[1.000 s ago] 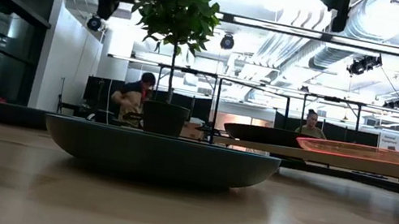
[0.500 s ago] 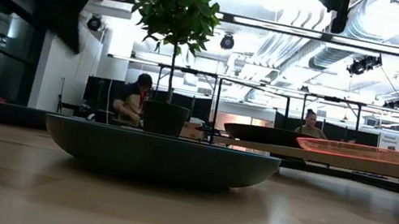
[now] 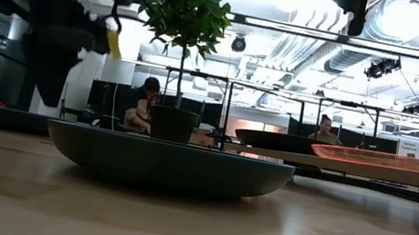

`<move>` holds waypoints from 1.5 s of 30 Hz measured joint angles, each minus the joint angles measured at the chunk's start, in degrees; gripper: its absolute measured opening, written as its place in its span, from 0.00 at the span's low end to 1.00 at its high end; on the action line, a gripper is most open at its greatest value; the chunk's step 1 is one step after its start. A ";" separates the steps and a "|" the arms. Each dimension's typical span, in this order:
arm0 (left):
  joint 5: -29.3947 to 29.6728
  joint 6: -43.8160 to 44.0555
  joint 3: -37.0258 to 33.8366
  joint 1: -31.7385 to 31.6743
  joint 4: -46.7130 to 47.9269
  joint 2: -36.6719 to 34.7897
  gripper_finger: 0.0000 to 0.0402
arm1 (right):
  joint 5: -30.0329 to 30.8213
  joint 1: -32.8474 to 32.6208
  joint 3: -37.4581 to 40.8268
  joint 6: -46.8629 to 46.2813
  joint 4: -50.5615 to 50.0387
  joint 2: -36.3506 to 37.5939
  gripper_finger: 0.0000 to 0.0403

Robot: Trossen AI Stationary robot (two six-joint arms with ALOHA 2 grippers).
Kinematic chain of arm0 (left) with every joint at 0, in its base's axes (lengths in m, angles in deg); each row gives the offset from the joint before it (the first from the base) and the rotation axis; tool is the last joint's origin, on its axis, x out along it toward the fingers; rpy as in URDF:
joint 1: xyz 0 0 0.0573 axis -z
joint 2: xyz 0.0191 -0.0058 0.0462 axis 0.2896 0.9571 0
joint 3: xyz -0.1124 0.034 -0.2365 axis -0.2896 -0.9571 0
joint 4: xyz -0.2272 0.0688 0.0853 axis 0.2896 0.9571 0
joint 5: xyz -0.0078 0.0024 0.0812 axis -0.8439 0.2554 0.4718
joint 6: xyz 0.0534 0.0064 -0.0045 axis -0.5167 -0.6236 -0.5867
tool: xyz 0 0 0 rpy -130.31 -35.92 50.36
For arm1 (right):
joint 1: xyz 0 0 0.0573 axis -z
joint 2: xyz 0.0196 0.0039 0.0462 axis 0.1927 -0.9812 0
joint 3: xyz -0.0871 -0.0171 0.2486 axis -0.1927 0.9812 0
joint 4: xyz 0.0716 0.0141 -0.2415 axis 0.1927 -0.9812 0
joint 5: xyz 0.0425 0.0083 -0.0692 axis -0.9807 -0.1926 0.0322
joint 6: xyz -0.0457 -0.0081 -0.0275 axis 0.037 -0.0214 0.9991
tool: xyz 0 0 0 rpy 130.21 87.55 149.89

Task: Place and stack plates onto a shelf
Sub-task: Stack the left black plate on top of the black plate on the shelf

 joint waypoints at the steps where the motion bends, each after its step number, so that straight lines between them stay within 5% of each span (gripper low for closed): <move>1: 0.15 0.10 0.00 0.00 0.13 1.05 0.26 | 0.00 0.00 0.00 0.00 -0.02 0.00 0.46; 20: 8.62 2.82 0.00 -0.62 1.03 4.21 0.26 | 0.00 0.00 0.03 -1.54 -1.00 0.02 0.46; 45: 4.25 1.81 -3.26 -4.83 -2.30 4.23 0.26 | 0.00 0.01 0.04 -2.99 -1.06 0.02 0.46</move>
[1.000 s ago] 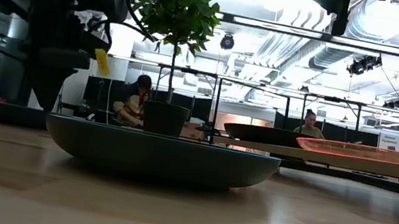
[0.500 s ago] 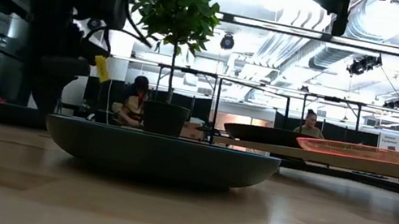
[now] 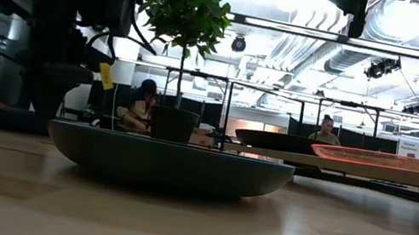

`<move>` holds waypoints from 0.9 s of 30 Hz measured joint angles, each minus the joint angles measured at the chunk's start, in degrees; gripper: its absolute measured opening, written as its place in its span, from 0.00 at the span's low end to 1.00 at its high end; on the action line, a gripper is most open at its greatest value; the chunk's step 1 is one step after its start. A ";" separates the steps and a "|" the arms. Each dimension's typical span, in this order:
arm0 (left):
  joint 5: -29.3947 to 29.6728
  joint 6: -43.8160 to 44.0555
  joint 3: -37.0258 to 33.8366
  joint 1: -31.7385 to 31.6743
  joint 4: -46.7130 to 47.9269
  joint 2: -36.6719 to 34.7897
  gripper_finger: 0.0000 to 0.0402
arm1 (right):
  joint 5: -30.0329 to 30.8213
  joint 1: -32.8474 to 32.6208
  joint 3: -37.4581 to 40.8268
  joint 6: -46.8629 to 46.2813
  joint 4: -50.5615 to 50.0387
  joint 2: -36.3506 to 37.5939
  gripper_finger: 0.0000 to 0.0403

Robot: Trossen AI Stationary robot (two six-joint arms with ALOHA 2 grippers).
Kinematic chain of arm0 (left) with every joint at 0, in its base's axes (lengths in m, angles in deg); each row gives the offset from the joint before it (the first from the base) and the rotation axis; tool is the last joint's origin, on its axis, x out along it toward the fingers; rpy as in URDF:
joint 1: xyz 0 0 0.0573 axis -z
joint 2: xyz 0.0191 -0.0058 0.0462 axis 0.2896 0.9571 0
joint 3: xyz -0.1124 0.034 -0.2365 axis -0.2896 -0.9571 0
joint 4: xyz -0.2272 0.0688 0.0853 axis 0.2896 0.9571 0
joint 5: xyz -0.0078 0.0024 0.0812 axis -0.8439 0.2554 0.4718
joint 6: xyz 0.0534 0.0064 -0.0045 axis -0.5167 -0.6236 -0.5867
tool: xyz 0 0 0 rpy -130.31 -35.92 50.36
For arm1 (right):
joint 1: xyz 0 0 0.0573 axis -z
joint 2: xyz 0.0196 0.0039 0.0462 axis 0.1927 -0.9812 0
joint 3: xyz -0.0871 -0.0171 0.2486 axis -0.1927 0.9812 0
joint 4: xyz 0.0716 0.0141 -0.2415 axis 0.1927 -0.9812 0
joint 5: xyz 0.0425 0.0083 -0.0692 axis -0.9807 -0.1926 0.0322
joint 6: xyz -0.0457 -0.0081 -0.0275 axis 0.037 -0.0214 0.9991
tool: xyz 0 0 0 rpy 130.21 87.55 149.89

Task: Place and stack plates onto a shelf
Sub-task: Stack the left black plate on top of the black plate on the shelf

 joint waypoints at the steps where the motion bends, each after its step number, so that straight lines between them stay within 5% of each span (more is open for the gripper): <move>1: 0.00 0.00 0.00 0.00 0.00 0.00 0.26 | -0.01 0.00 0.00 0.00 0.01 0.00 0.46; 27: -0.77 -2.34 0.37 2.14 -0.25 4.82 0.26 | 0.00 -0.01 0.01 0.63 -0.97 0.00 0.46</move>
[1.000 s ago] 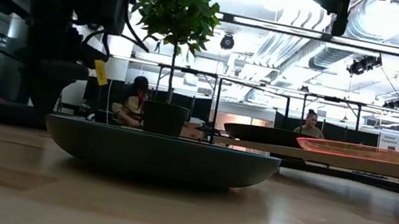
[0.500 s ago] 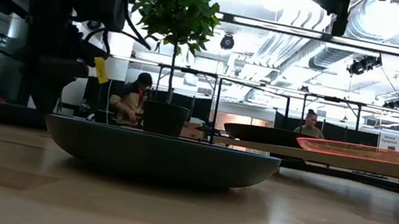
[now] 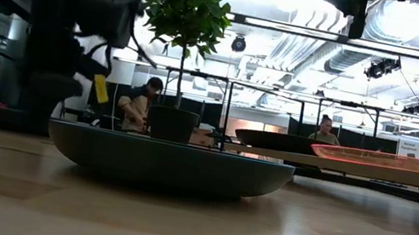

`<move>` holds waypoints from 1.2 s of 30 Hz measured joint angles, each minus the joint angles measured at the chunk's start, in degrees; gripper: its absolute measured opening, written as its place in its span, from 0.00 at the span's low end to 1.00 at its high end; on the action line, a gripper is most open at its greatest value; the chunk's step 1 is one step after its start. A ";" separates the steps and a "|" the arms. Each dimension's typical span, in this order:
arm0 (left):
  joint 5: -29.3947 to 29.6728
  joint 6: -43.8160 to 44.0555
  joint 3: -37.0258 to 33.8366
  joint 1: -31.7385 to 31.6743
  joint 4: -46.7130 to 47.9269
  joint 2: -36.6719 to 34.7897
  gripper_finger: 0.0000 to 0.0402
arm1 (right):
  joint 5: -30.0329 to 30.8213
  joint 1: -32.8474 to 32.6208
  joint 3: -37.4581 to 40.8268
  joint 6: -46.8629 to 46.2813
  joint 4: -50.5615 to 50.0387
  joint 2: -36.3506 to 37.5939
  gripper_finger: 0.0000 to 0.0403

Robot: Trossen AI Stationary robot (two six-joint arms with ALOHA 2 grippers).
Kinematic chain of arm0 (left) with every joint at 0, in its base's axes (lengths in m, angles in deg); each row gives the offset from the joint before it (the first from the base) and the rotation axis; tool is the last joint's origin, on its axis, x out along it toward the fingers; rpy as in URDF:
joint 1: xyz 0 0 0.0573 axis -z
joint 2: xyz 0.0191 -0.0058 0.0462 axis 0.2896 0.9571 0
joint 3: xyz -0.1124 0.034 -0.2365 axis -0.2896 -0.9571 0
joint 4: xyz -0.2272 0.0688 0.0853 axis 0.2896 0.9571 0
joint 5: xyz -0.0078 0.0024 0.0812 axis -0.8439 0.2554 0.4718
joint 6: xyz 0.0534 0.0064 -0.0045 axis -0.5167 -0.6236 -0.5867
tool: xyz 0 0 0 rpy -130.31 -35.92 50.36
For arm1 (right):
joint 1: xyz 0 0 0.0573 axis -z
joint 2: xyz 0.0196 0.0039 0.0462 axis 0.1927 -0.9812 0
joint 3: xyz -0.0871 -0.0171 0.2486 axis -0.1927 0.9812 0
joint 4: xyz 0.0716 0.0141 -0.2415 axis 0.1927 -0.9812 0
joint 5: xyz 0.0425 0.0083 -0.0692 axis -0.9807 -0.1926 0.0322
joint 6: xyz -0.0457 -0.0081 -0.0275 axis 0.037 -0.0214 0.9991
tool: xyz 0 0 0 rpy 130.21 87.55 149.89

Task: Place and stack plates onto a shelf
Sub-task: Stack the left black plate on top of the black plate on the shelf

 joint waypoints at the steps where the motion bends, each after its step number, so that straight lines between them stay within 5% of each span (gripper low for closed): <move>1: 0.16 -0.07 0.03 0.05 0.00 0.81 0.26 | -0.02 0.00 0.00 -0.04 -0.13 0.00 0.46; 9: 0.83 -0.20 0.24 0.36 -0.23 2.64 0.25 | -0.02 0.00 0.00 -0.39 -0.56 0.00 0.46; 15: 0.23 -6.27 0.12 0.28 -0.41 0.31 0.05 | -0.02 0.01 0.00 -0.39 -1.05 -0.01 0.46; 19: -1.02 -6.99 2.39 0.45 1.96 -2.71 0.03 | -0.02 0.02 0.00 -0.39 -1.57 0.00 0.46; 28: -6.84 -17.78 18.22 6.01 10.23 -10.58 0.01 | -0.02 0.00 0.00 -1.14 -1.61 -0.02 0.46; 36: -0.53 -32.54 35.80 10.03 9.48 -7.09 0.00 | -1.04 0.02 0.00 -0.39 9.13 0.10 0.46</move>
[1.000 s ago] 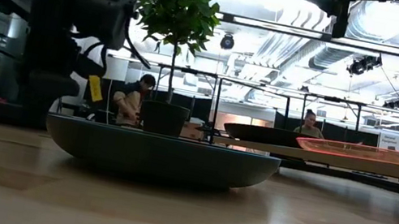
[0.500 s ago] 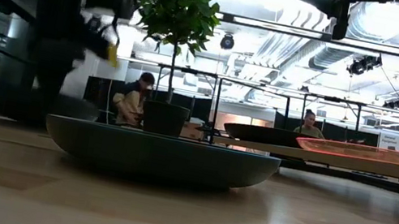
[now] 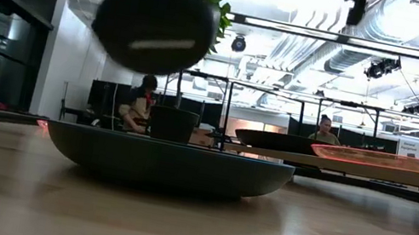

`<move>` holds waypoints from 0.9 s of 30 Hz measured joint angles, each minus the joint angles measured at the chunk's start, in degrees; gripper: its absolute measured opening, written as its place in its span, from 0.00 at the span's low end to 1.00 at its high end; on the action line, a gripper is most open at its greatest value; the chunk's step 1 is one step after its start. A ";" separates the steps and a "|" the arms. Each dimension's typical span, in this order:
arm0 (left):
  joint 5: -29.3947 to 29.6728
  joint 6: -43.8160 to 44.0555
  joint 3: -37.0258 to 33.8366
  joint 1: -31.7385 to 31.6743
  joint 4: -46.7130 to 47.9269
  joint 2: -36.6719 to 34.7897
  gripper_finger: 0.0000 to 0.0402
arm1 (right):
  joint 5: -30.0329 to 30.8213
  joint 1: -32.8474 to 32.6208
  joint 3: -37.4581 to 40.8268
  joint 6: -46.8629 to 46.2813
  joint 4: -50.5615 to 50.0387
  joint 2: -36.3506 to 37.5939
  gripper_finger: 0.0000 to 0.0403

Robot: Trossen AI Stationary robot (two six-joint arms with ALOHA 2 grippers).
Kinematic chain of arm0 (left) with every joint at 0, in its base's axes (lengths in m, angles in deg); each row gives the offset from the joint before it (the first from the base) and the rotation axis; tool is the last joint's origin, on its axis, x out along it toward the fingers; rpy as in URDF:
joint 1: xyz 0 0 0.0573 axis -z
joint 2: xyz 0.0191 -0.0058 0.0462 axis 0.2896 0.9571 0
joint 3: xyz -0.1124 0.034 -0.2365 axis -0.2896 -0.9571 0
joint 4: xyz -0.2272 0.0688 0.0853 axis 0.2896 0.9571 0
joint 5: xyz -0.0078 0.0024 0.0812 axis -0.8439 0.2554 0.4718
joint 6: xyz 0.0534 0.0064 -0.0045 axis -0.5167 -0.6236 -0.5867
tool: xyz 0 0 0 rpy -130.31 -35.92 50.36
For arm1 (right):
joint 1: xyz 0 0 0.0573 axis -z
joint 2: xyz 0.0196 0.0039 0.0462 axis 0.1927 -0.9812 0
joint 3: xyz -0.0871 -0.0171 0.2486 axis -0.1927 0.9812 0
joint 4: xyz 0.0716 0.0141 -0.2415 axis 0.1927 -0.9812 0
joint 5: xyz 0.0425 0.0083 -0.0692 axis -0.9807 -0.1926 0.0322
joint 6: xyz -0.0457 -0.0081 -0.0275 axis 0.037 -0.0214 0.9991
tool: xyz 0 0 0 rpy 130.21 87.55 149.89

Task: Place and stack plates onto a shelf
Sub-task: Stack the left black plate on top of the black plate on the shelf

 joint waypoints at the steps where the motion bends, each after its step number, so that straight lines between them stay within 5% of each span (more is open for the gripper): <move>1: 0.93 -2.44 2.10 -0.18 -0.62 1.44 0.00 | -0.48 0.00 0.00 0.63 1.90 0.07 0.46; 13: 6.41 -29.48 15.54 -2.69 -17.57 25.37 0.00 | -2.34 0.00 0.00 4.31 6.79 5.19 0.46; 27: 7.41 -35.70 18.77 -9.29 -29.59 42.20 0.00 | -2.54 -0.18 0.00 3.87 0.14 5.23 0.46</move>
